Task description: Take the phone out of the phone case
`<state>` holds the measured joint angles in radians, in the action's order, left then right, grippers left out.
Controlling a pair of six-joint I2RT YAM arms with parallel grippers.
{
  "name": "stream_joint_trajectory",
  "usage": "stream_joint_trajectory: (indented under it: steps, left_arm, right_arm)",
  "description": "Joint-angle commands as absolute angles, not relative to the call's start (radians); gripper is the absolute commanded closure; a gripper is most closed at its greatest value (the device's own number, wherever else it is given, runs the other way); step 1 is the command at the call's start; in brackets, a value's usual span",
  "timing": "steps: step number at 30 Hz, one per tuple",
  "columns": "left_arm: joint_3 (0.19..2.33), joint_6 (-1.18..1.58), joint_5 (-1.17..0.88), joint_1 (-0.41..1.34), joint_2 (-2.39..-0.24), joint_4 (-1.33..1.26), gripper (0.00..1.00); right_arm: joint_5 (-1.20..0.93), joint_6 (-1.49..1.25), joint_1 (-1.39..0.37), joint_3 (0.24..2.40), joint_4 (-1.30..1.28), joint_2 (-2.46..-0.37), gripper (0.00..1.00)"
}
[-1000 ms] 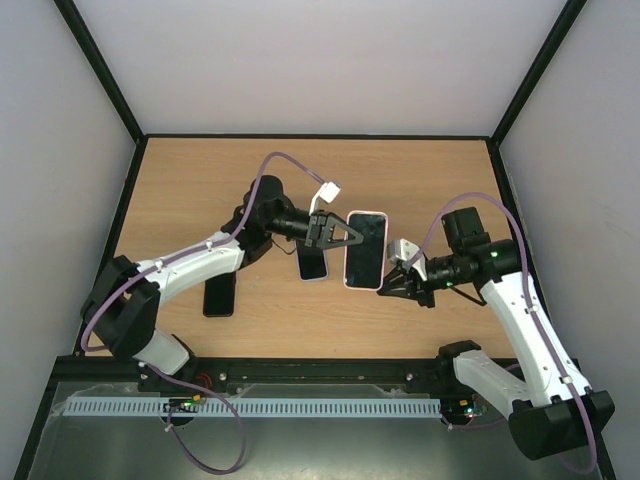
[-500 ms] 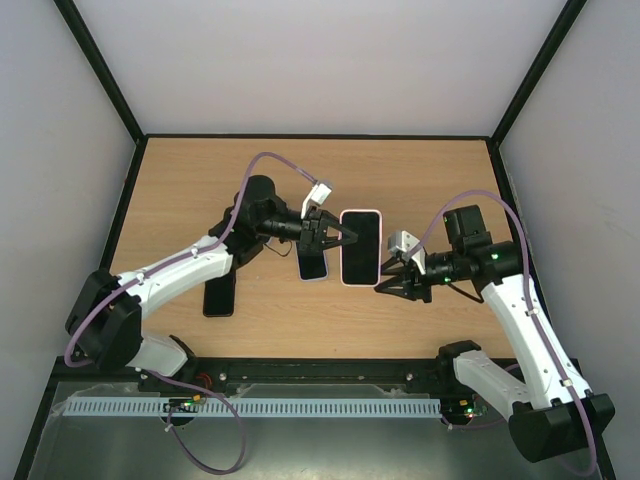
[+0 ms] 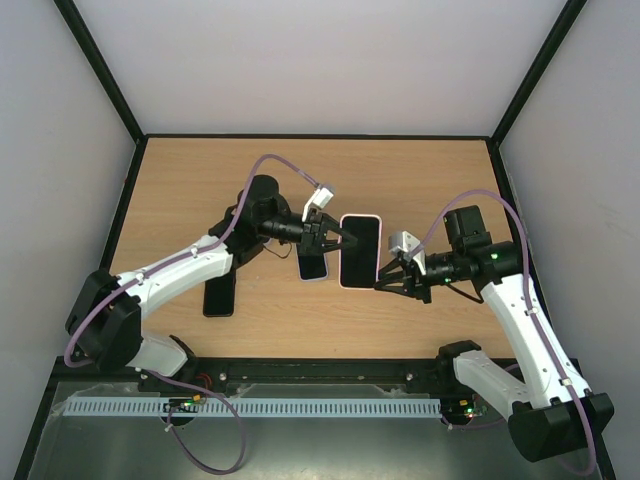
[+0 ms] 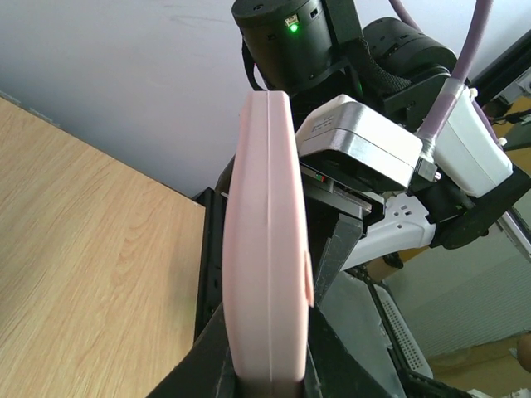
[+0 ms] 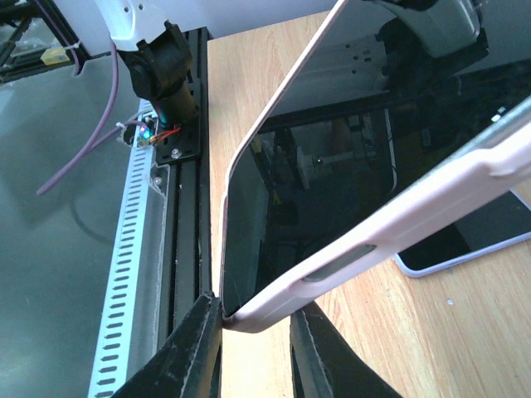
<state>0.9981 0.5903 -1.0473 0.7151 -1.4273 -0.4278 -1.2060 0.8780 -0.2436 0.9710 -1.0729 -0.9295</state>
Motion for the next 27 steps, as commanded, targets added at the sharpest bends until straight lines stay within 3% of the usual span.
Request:
stream_joint_trajectory:
  steps: [1, 9, 17, 27]
  left_arm:
    - [1.032, 0.656, -1.085, 0.721, -1.415, -0.481, 0.97]
    - [1.033, 0.876, -1.174, 0.728, -1.451, -0.674, 0.97]
    - [1.020, 0.983, -1.204, 0.745, -1.437, -0.774, 0.97]
    - [1.045, 0.996, -1.244, 0.774, -1.442, -0.749, 0.97]
  right_arm:
    - [-1.237, 0.975, -0.244, 0.974, -1.092, -0.921, 0.81]
    - [-1.177, 1.057, -0.244, 0.973, -1.096, -0.940, 0.86]
    - [-1.150, 0.972, -0.244, 0.944, -0.975, -0.950, 0.87]
    - [-1.097, 0.863, -0.244, 0.947, -0.843, -0.953, 0.89]
